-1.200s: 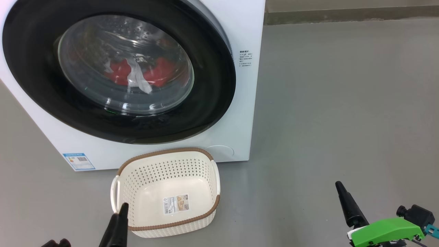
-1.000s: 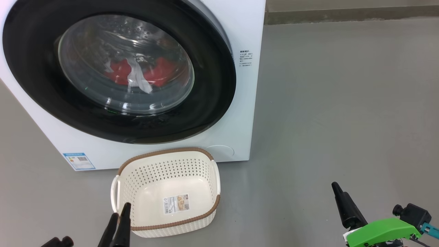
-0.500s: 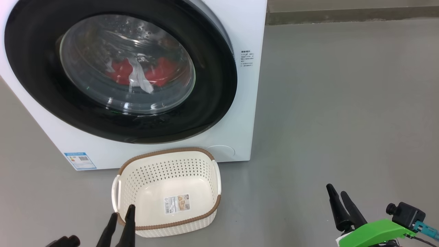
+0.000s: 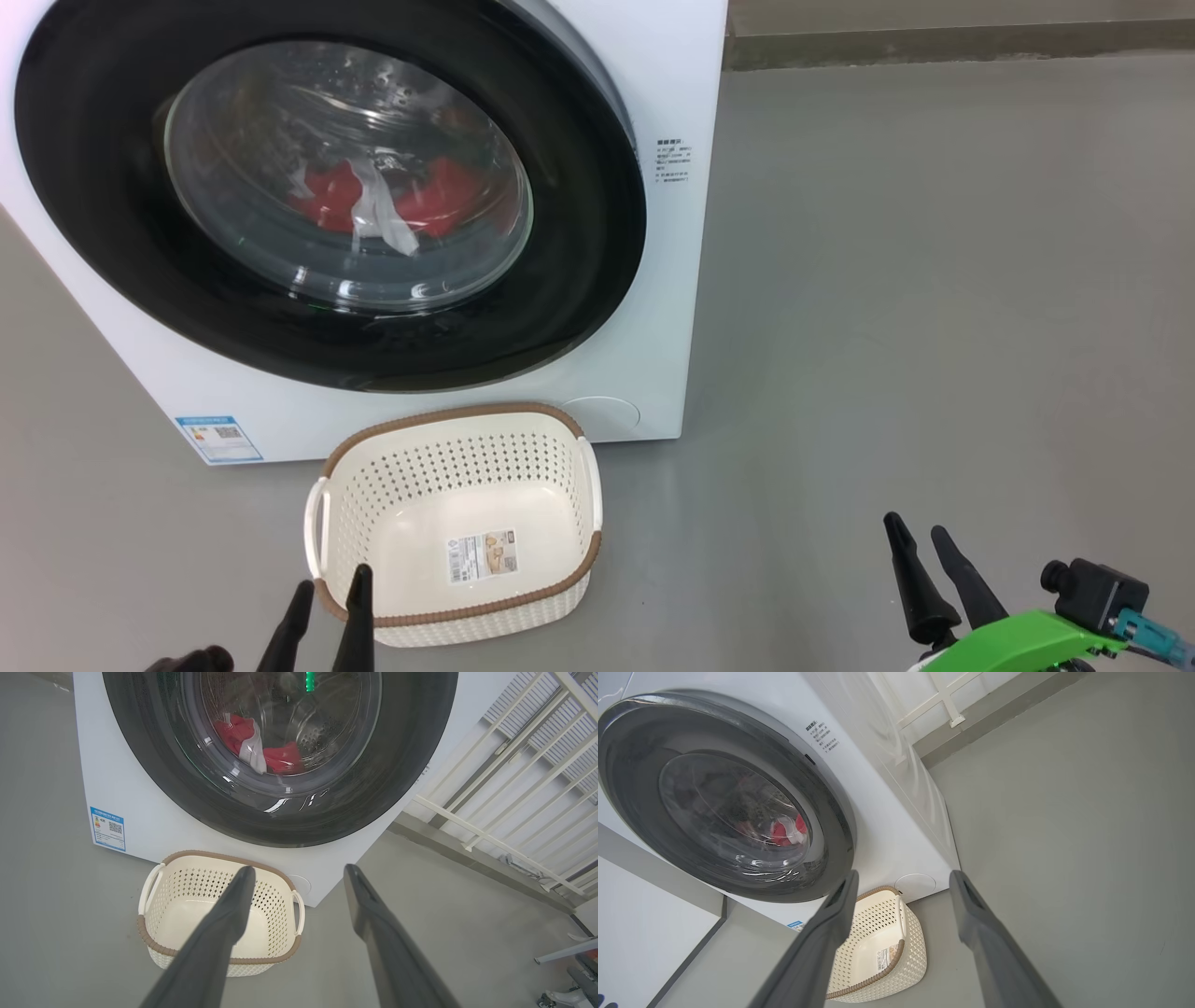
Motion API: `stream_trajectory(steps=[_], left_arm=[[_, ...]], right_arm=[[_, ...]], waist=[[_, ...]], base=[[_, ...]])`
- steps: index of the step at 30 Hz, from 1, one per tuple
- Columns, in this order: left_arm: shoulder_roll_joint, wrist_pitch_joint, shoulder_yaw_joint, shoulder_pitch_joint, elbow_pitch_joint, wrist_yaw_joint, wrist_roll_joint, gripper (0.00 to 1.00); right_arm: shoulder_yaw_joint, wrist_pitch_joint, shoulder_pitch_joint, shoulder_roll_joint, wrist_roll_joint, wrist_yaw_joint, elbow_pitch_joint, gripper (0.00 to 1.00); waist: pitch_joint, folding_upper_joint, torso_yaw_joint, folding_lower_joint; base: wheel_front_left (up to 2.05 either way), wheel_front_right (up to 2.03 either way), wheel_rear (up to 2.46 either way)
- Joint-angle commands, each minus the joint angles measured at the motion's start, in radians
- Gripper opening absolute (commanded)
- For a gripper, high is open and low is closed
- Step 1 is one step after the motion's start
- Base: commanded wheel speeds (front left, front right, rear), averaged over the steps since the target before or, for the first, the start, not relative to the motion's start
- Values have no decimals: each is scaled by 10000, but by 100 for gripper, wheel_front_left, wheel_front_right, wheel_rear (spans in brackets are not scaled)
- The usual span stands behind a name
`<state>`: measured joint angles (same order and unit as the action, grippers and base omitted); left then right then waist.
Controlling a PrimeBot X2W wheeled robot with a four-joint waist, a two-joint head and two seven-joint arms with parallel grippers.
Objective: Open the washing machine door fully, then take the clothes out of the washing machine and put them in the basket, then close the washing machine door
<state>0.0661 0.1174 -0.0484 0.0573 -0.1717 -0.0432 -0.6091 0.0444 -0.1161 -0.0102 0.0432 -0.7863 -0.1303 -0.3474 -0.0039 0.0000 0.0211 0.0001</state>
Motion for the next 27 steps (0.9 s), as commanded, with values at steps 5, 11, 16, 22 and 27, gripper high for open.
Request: stream_trajectory(steps=[5,11,16,22,27], left_arm=[[117,288,216,-24,324,61,924,100],[101,466,221,54,362,50,1677,100],[87,585,261,98,359,18,2127,100],[59,763,337,156,385,-74,2824,100],[23,911,429,218,357,-181,3365,100]], right_arm=[[224,-314,91,153,717,-3,188,100],[260,-490,73,164,1248,-3,122,100],[197,-608,85,173,1617,-3,125,100],[95,-784,25,173,2204,-3,153,100],[-20,-930,-55,168,2665,-3,215,100]], waist=[[-9,0,-21,-1],[-29,0,-22,-1],[-40,0,-24,-1],[-37,0,-30,-1],[-32,0,-53,-1]], base=[[0,0,0],[0,0,0],[0,0,0],[0,0,0],[0,0,0]])
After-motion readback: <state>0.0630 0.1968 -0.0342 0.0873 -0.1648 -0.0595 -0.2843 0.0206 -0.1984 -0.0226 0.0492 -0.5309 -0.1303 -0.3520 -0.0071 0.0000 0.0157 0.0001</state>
